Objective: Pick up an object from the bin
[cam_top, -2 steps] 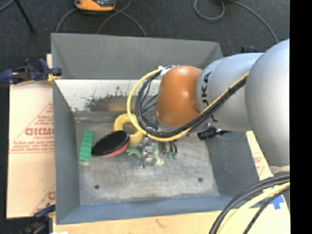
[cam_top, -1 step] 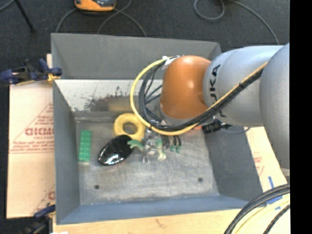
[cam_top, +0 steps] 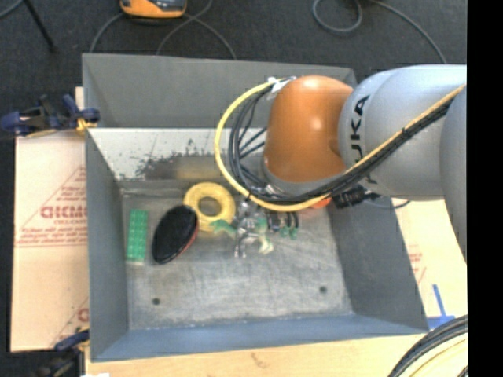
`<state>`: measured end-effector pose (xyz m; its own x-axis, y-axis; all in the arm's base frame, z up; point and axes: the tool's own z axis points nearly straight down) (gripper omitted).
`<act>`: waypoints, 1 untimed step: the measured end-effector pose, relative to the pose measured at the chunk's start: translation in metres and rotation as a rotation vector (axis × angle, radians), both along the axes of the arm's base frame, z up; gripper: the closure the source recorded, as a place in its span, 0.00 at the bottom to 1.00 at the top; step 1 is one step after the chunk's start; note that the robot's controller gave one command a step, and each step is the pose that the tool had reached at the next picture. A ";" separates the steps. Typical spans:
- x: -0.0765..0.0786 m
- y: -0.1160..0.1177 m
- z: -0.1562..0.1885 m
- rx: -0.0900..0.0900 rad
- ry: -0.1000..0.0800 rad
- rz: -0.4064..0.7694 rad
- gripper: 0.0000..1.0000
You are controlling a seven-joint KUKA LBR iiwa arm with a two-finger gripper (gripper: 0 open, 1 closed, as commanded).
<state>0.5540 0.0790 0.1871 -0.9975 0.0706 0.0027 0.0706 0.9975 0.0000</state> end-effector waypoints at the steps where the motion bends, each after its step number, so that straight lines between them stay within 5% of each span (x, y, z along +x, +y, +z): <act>1: 0.008 0.007 0.027 0.001 -0.007 0.000 1.00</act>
Offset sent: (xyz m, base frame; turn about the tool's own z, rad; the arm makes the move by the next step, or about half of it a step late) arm 0.0018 -0.0321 0.0670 -0.1410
